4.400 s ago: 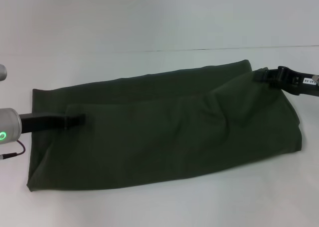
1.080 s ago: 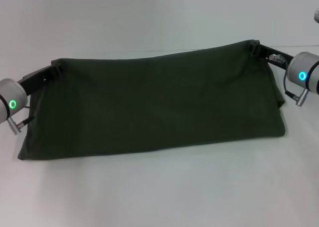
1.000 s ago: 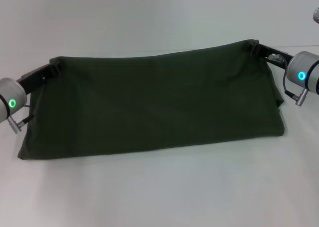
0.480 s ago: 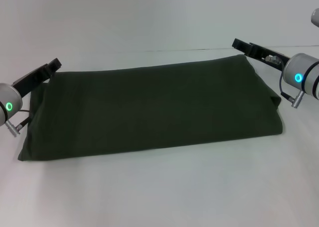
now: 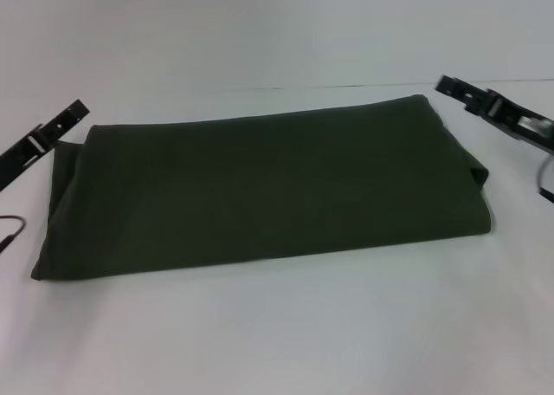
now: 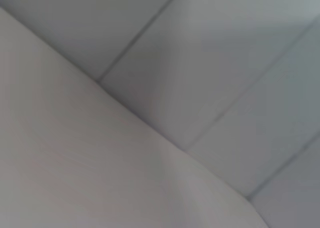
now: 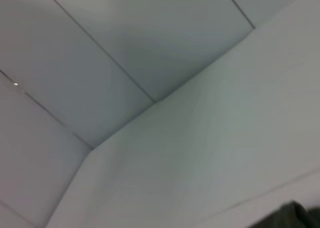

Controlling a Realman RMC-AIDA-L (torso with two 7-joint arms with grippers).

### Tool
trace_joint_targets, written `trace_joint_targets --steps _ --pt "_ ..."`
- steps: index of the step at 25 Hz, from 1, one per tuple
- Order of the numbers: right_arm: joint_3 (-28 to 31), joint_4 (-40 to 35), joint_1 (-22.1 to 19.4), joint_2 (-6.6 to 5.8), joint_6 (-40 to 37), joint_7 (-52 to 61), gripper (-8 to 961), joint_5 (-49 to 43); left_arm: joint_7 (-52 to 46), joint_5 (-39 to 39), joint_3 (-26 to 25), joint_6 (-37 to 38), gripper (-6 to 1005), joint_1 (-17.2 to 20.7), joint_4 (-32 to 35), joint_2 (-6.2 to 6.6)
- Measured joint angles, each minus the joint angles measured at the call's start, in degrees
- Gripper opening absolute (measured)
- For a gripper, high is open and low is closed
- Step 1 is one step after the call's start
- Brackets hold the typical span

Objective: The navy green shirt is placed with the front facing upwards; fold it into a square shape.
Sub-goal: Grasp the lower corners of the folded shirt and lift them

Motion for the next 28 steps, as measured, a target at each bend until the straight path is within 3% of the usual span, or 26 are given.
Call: trace_joint_targets --steps 3,5,11,18,28 --pt "-3.8 -2.9 -3.8 -1.56 -5.2 5.7 890 -0.1 -9.0 7.0 1.4 6.7 748 2.7 6.1 0.64" --pt "-6.3 -4.1 -5.8 -3.01 -9.0 8.1 887 -0.1 -15.7 13.9 1.9 10.7 749 3.6 10.1 1.66" --pt "-9.5 -4.7 -8.5 -6.93 -16.7 14.5 883 -3.8 -27.7 33.1 1.3 17.9 749 2.6 17.7 4.42" --pt "-9.7 -4.8 -9.0 -6.95 -17.1 14.7 884 -6.2 -28.6 42.8 1.3 19.1 747 0.0 18.8 5.52" --pt "-9.9 -4.8 -8.7 -6.74 -16.4 14.4 884 -6.3 -27.8 44.2 2.4 15.7 715 0.2 17.8 5.26"
